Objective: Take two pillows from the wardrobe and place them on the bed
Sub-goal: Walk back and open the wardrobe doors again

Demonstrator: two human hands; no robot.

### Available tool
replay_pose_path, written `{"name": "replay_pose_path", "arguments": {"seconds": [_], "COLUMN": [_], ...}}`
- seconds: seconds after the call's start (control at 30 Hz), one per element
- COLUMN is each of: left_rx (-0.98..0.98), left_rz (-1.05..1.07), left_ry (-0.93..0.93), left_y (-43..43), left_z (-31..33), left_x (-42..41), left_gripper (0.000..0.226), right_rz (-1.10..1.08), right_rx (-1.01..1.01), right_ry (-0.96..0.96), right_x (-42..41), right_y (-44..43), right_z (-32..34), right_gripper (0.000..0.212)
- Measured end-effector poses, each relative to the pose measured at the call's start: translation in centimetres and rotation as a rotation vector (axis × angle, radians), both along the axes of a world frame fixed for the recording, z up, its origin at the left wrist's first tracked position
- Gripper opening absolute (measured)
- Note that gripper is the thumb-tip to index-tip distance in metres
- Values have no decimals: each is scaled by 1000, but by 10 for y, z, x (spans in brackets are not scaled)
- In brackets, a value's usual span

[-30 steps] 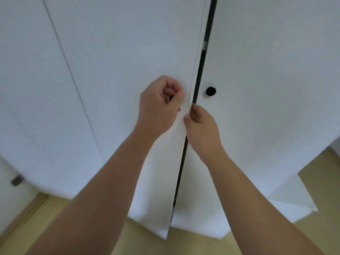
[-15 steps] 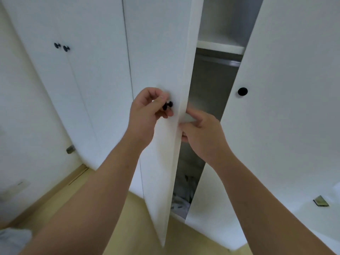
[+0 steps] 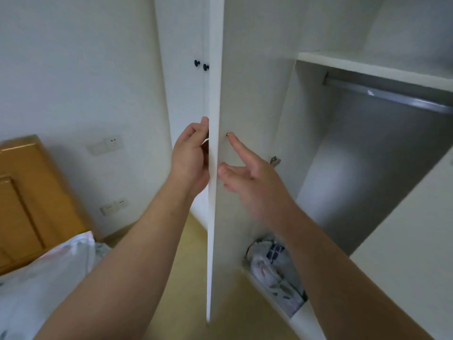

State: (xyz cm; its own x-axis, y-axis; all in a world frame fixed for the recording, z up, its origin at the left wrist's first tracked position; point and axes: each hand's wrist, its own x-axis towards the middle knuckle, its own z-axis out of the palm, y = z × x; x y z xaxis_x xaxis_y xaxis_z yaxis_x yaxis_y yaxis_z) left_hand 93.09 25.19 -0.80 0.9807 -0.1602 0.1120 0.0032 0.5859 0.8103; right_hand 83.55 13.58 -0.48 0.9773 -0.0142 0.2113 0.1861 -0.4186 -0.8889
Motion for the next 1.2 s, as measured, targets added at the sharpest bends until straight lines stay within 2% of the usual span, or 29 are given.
{"name": "replay_pose_path", "arguments": {"seconds": [0.13,0.3,0.43,0.53,0.73,0.9,0.97,1.0,1.07,1.13,1.2], "left_rx": [31,127,164,205,189,348,372,379,399,424,434], "left_rz": [57,109,120,112,140,443,687,834,1050,1056,909], "left_ry": [25,18,33,44,47,-20,-113,-229,-618,-952,-1065], "left_y": [24,42,53,58,59,44,34,29,17,-4,-35], "left_z": [5,6,8,8,5,-4,-8,-9,-10,-12,-16], "left_x": [27,53,75,91,108,105,91,82,62,46,35], "left_gripper": [10,16,14,15,10,28,26,23,18,15,13], "right_rz": [41,26,-9,-15,-9,1,-3,-9,-44,-128,-270], "right_rx": [-29,43,-39,-127,-103,-60,-70,-84,-78,-33,27], "right_ry": [44,83,25,5,-46,-94,-138,-164,-197,-197,-176], "right_x": [33,71,96,114,131,129,125,123,117,109,97], "right_y": [23,41,48,52,53,47,41,36,22,3,-24], "right_z": [5,7,11,13,10,3,2,2,3,5,7], "right_gripper": [69,60,42,41,39,38,37,36,36,34,30]}}
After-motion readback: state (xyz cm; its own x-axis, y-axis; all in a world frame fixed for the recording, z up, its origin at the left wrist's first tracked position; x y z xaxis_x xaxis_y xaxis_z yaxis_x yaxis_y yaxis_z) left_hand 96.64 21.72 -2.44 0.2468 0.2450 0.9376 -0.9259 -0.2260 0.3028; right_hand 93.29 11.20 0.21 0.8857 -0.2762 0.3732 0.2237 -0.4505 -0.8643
